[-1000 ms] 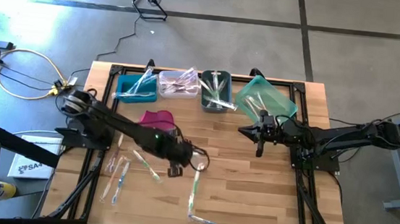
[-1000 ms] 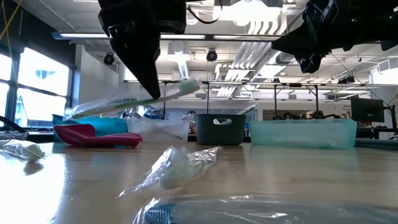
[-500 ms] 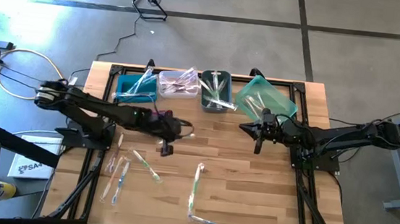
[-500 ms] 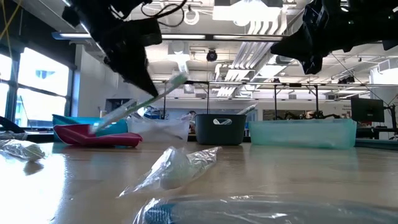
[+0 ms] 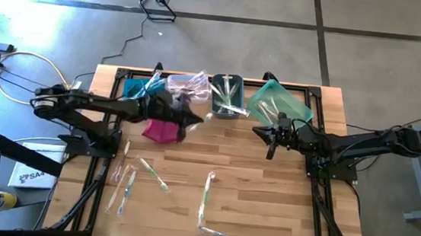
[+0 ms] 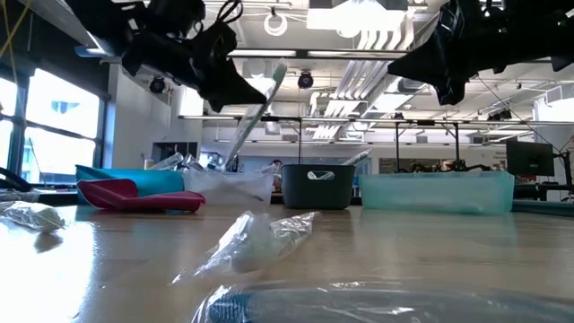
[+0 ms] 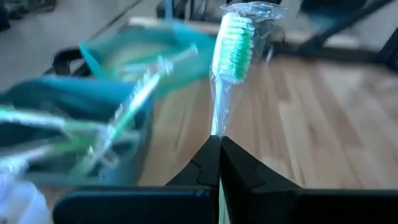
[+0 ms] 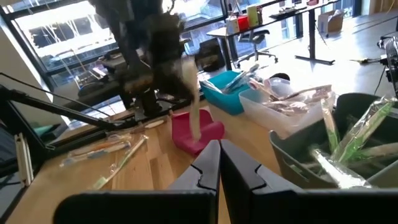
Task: Pick & Place Toothbrushes
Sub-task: Put the green toothbrush into the dark blue bin
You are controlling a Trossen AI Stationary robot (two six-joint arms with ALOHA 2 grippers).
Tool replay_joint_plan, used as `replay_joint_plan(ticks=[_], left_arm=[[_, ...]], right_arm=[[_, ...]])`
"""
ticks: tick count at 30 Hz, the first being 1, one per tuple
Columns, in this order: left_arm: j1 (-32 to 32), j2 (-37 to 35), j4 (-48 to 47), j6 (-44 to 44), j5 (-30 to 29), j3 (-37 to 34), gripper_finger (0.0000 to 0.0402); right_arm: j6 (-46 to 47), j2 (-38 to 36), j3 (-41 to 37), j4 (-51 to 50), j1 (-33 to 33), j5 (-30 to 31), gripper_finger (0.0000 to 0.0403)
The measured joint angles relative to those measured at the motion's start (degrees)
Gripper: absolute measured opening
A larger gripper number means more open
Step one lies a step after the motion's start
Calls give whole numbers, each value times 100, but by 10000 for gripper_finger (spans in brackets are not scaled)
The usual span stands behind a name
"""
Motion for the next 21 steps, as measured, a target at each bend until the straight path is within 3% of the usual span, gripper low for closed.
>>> replay_joint_plan(ticks=[7, 15, 21], left_arm=[[726, 1, 1149, -144, 1821, 1, 0], [901, 2, 1421, -106, 1973, 1, 0], [654, 3, 1617, -233, 1987, 1, 0]], right_arm=[[-4, 454, 0, 604, 0, 1, 3], [-222, 1600, 0, 2211, -2, 3, 3], [-356, 2633, 0, 3798, -7, 3, 3]])
